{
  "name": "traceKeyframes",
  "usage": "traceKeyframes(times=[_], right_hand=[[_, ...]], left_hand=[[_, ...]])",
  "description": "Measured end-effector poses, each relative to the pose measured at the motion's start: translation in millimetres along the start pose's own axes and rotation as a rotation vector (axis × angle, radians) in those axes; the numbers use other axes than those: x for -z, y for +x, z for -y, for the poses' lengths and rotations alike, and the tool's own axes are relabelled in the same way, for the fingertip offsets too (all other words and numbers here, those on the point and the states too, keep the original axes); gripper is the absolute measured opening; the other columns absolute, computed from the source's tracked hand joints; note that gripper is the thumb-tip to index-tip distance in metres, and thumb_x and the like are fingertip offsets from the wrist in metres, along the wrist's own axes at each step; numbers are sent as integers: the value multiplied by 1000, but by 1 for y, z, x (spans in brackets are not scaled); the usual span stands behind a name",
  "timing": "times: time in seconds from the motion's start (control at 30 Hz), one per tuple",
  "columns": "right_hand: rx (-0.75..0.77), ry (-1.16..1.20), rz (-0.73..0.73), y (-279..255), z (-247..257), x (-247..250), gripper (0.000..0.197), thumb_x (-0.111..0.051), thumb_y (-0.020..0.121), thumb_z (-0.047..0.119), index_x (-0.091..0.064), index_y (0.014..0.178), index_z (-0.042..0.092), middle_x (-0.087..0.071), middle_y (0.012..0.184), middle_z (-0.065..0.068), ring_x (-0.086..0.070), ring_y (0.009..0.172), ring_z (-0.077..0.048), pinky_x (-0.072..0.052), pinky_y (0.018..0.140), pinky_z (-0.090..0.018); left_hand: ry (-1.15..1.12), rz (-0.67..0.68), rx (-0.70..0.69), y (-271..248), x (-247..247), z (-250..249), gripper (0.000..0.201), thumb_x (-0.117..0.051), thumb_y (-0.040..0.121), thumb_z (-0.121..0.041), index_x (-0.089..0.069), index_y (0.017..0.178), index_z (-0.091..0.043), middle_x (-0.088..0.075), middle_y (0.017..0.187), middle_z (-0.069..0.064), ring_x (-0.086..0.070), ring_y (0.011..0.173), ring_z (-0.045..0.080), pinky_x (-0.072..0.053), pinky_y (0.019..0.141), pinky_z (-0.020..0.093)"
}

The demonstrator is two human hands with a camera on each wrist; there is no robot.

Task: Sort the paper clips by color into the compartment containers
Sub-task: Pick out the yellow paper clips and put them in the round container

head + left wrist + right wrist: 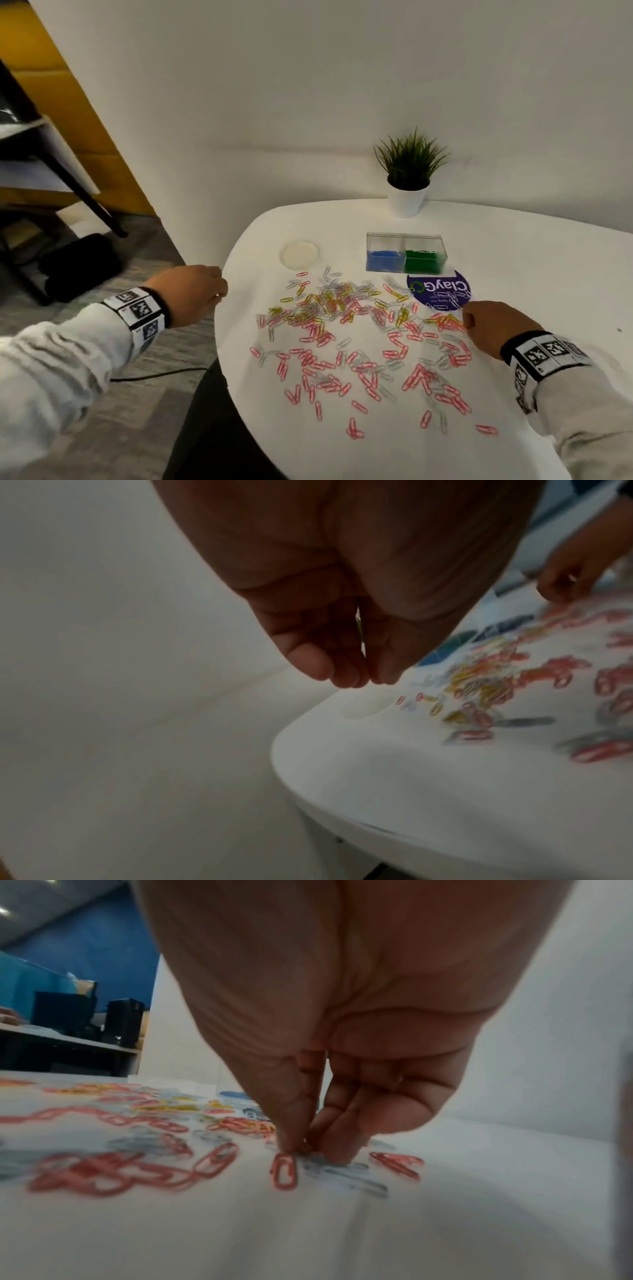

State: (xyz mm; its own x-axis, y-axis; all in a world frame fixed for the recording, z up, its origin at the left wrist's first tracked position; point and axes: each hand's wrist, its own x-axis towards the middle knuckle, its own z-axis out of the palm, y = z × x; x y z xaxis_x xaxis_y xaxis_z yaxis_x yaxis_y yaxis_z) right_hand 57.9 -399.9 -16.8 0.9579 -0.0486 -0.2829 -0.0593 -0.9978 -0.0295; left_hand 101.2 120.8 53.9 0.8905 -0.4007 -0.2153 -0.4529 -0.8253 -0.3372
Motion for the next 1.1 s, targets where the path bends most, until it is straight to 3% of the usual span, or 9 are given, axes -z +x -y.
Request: traceKeyframes(times=[0.13, 0.3, 0.4, 0.53, 0.63, 0.73, 0.83, 0.97, 1.1], right_hand=[[-99, 151, 31, 0, -3, 0, 11, -51, 90, 17, -54, 87, 27, -61, 90, 5, -57, 81, -13, -45, 72, -28], [-124, 308, -67, -7, -2, 10, 9, -61, 86, 20, -58, 87, 29, -63, 88, 3, -58, 80, -16, -44, 70, -31], [-155, 738, -161, -16, 6, 16, 7, -63, 87, 10, -65, 86, 16, -69, 82, -5, -64, 75, -22, -50, 67, -33], [-257, 1490, -80, -27, 11, 19, 6, -59, 92, 1, -63, 90, 5, -69, 86, -15, -67, 79, -26, -54, 68, -33], [-276, 1639, -62, -29, 12, 17, 10, -56, 94, -1, -62, 93, 6, -73, 88, -15, -69, 80, -28, -56, 70, -34], [-319, 1563, -52, -20, 10, 16, 16, -52, 92, -7, -62, 96, 5, -68, 82, -14, -65, 69, -24, -54, 60, -30], [-325, 1196, -49, -5, 8, 12, 16, -50, 90, -4, -62, 90, 5, -60, 79, -13, -55, 64, -20, -46, 55, -29], [-116, 439, -41, 13, 9, 6, 11, -58, 91, 15, -65, 88, 23, -60, 82, 7, -55, 73, -11, -38, 59, -22], [-17, 266, -23, 22, 7, 2, 16, -63, 90, 21, -62, 92, 37, -54, 89, 14, -52, 83, -8, -37, 70, -20]], left_hand=[[-338, 23, 44, 13, -34, -49, 24, -47, 97, -40, -64, 115, -37, -56, 111, -16, -59, 103, 10, -48, 86, 27], [-516, -37, 134, 40, -53, -80, 37, -41, 102, -39, -59, 133, -28, -59, 122, -3, -57, 114, 19, -45, 96, 30], [-532, -67, 194, 53, -64, -83, 36, -40, 102, -41, -65, 123, -25, -60, 116, 0, -59, 109, 22, -47, 94, 34], [-570, -100, 155, 61, -74, -83, 28, -48, 98, -43, -71, 105, -29, -57, 98, -6, -60, 91, 16, -49, 84, 33], [-625, -147, 144, 59, -73, -81, 18, -57, 95, -37, -70, 106, -34, -55, 93, -11, -58, 89, 13, -49, 83, 31], [-652, -167, 149, 55, -72, -79, 8, -61, 92, -36, -67, 96, -36, -53, 90, -13, -57, 87, 13, -47, 79, 29], [-685, -229, 157, 52, -70, -77, 6, -64, 89, -35, -60, 86, -38, -54, 87, -14, -54, 79, 7, -46, 72, 28], [-697, -235, 172, 50, -66, -76, 11, -66, 88, -34, -59, 81, -36, -54, 82, -14, -52, 74, 4, -46, 68, 28], [-651, -160, 151, 50, -60, -79, 12, -58, 94, -35, -70, 93, -31, -62, 90, -8, -59, 84, 14, -51, 78, 32]])
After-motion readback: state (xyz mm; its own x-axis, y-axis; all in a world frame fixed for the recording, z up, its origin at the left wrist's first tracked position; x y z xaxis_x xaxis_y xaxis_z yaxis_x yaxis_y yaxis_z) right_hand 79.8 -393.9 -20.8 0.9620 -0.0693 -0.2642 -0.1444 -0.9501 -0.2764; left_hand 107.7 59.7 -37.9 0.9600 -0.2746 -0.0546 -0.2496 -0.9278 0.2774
